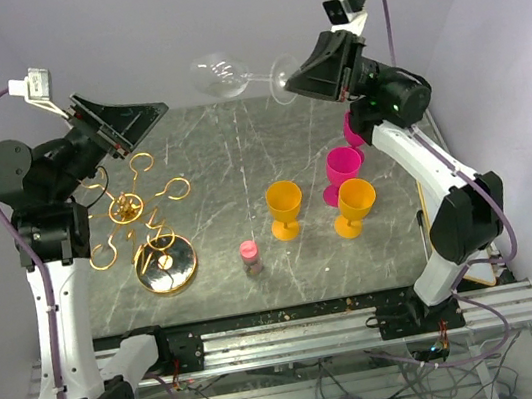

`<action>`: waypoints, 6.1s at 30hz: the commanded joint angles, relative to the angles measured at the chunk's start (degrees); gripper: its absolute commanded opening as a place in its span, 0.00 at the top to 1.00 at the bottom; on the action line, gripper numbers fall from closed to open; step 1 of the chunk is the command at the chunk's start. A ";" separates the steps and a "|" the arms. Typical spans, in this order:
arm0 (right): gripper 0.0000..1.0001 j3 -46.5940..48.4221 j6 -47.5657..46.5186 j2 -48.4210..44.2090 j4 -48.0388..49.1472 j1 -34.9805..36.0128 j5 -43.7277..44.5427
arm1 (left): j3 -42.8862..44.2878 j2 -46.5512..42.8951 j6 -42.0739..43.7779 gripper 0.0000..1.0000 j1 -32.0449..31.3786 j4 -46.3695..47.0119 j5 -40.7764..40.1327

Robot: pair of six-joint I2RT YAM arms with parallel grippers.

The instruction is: Take the wine glass off the wine glass rack

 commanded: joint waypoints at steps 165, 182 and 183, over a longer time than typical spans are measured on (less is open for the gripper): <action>0.00 -2.28 -84.42 -25.34 -99.72 -9.33 24.72 | 27.44 10.70 36.92 0.12 -20.20 -44.36 -48.06; 0.00 -1.69 -88.60 -27.08 -102.71 8.56 36.06 | 30.75 8.49 17.47 0.01 -3.46 -63.02 -82.36; 0.00 -1.93 -88.68 -27.40 -102.75 10.36 37.08 | 29.98 7.67 15.27 0.01 -3.43 -65.02 -84.62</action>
